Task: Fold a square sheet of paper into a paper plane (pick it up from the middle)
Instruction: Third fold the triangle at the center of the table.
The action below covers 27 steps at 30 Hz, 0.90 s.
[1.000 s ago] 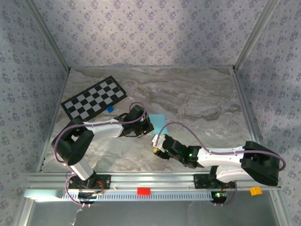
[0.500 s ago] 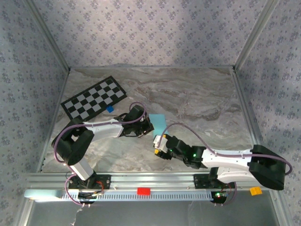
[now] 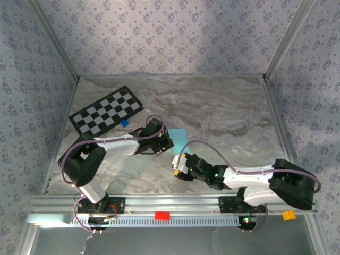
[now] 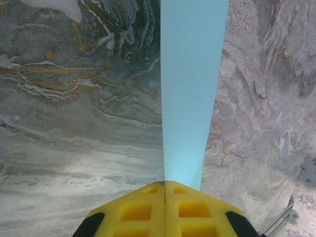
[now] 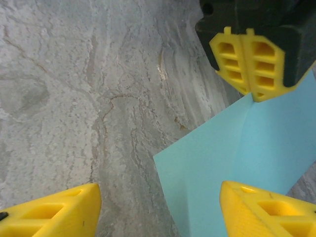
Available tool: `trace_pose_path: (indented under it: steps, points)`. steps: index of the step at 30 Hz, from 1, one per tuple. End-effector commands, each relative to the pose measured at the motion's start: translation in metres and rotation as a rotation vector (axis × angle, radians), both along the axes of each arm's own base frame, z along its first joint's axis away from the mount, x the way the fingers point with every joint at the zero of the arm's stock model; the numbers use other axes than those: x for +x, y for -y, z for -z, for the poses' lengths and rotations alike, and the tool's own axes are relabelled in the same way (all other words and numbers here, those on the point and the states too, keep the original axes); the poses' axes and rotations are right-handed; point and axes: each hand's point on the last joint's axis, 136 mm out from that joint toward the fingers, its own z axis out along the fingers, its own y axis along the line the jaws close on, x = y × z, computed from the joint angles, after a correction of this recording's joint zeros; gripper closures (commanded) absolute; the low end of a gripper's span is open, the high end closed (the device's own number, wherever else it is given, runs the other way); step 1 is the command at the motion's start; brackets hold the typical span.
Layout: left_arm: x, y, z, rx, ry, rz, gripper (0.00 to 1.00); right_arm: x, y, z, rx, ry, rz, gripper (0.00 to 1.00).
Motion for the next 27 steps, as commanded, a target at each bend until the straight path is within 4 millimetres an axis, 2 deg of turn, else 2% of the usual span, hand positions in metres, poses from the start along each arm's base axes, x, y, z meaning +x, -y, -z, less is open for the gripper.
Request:
trace_pose_path:
  steps: [1,9,12,21,27]
  points:
    - [0.002,-0.002,-0.006,-0.01,0.008,-0.022,0.99,0.017,-0.012,-0.019,0.042,0.089,0.052,0.37]
    - [0.004,0.001,-0.006,-0.018,0.004,-0.018,0.99,0.025,-0.01,-0.019,0.048,0.106,0.117,0.48]
    - [0.004,0.002,-0.006,-0.018,0.005,-0.016,0.99,0.024,-0.009,-0.02,0.069,0.093,0.129,0.55]
    - [0.004,0.001,-0.006,-0.013,0.003,-0.015,0.99,0.022,-0.007,-0.017,0.09,0.059,0.154,0.67]
    - [0.004,0.001,-0.006,-0.011,0.004,-0.017,0.99,0.014,-0.009,-0.017,0.109,0.026,0.121,0.63]
